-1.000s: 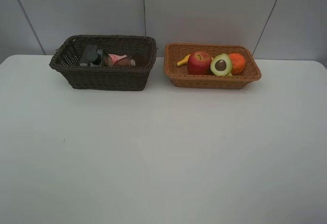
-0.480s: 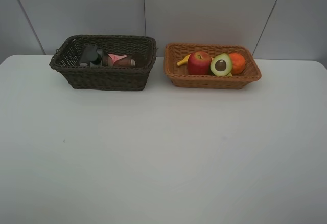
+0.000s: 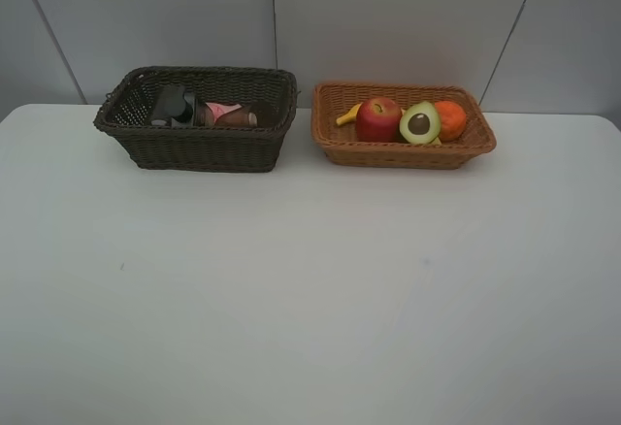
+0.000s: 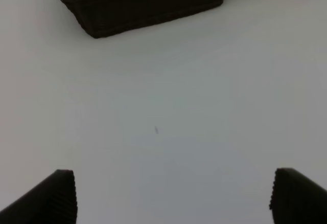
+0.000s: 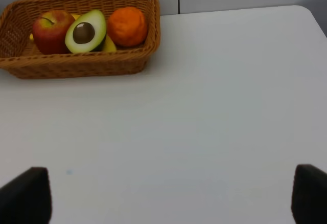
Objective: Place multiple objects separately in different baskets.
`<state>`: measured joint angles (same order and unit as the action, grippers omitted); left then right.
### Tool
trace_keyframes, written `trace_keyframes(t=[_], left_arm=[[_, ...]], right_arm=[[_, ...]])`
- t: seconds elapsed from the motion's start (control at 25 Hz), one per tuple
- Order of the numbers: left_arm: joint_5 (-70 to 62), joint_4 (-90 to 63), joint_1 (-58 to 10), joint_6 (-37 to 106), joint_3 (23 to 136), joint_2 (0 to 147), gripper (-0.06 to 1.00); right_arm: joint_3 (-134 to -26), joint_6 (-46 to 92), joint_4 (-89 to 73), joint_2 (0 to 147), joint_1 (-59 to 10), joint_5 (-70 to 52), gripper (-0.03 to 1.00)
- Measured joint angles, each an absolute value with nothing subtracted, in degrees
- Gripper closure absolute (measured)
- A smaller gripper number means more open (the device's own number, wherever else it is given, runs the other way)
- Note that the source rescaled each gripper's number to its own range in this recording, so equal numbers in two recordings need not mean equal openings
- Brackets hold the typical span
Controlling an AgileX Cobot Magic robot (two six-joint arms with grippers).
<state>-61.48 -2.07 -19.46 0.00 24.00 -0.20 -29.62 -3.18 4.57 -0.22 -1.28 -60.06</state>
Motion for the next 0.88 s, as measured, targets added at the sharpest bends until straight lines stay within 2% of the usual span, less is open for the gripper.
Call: trace_keyframes(t=[0.28, 0.56, 0.88], left_arm=[[-61.48, 0.54, -19.06, 0.00, 24.00, -0.26, -0.06], [-61.48, 0.73, -11.26, 0.00, 24.00, -0.26, -0.06], [-61.48, 0.77, -10.23, 0.00, 24.00, -0.26, -0.06]], right_arm=[[-29.62, -3.18, 4.57, -0.22, -1.28, -60.06, -0.03], [-29.62, -3.18, 4.57, -0.22, -1.28, -60.06, -0.03], [-29.62, -3.18, 4.57, -0.22, -1.28, -60.06, -0.03]])
